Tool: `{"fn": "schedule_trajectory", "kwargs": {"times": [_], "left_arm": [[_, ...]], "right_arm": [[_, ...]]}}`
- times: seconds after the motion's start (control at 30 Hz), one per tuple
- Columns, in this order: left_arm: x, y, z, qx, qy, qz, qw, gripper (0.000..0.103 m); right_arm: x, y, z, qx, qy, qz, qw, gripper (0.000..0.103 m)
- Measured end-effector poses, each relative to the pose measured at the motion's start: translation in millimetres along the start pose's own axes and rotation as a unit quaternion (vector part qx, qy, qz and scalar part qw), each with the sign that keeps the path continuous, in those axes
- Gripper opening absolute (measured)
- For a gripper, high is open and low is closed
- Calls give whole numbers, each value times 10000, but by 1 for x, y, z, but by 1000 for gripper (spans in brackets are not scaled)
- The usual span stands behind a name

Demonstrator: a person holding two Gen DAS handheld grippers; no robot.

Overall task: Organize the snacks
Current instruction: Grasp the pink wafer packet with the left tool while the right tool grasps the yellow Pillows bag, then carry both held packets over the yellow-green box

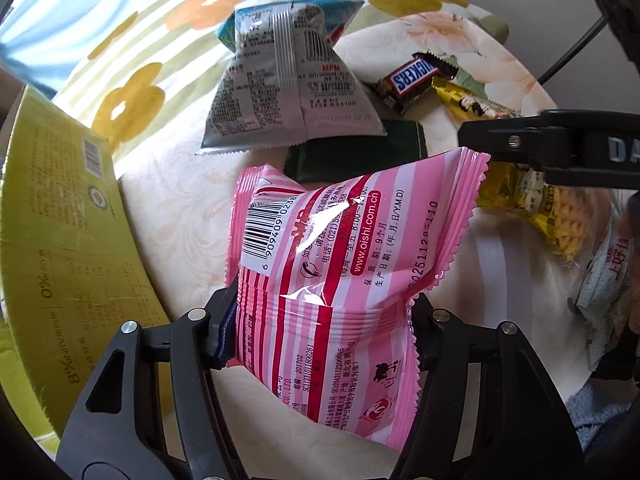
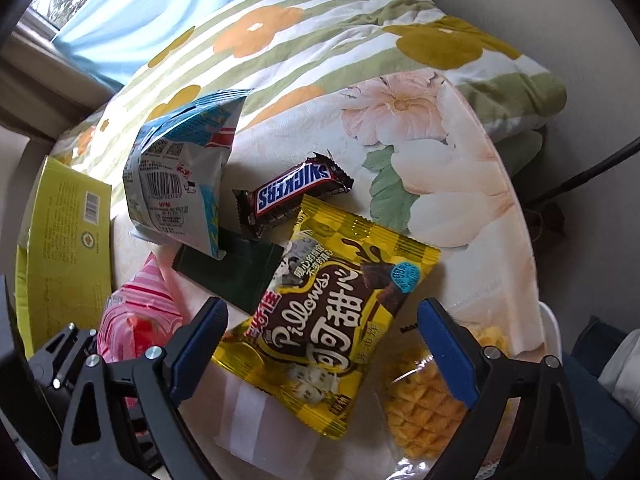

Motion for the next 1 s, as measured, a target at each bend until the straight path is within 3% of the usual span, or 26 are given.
{"fn": "schedule_trajectory", "kwargs": {"times": [0.17, 0.23, 0.3, 0.4, 0.73, 1.0], "left_arm": [[10, 2, 6, 81, -20, 44, 10000, 59], [10, 3, 6, 147, -20, 75, 9999, 59], [12, 4, 7, 198, -33, 92, 9998, 59], [15, 3, 8, 231, -73, 90, 9997, 59], [37, 2, 11, 481, -302, 41, 9984, 59], [83, -16, 11, 510, -826, -108, 9952, 59]], "right_arm": [[-8, -3, -5, -183, 92, -81, 9998, 94], [-13, -4, -7, -270, 130, -127, 9995, 86], [-17, -5, -7, -343, 200, -205, 9990, 69], [-20, -7, -6, -409, 200, -239, 9987, 54], [3, 2, 6, -109, -24, -517, 9986, 52], [49, 6, 9, 404, -409, -420, 9975, 52]]}}
Point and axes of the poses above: each gripper's, at about its wrist camera, not at the fingertips, and x roughly against the way its jaws point, y to its left, z to its underside, the point moved 10 cm from there along -x, roughly the way its jaws point, and after that the axes turned 8 degrees about y, right-handed, at the moved point
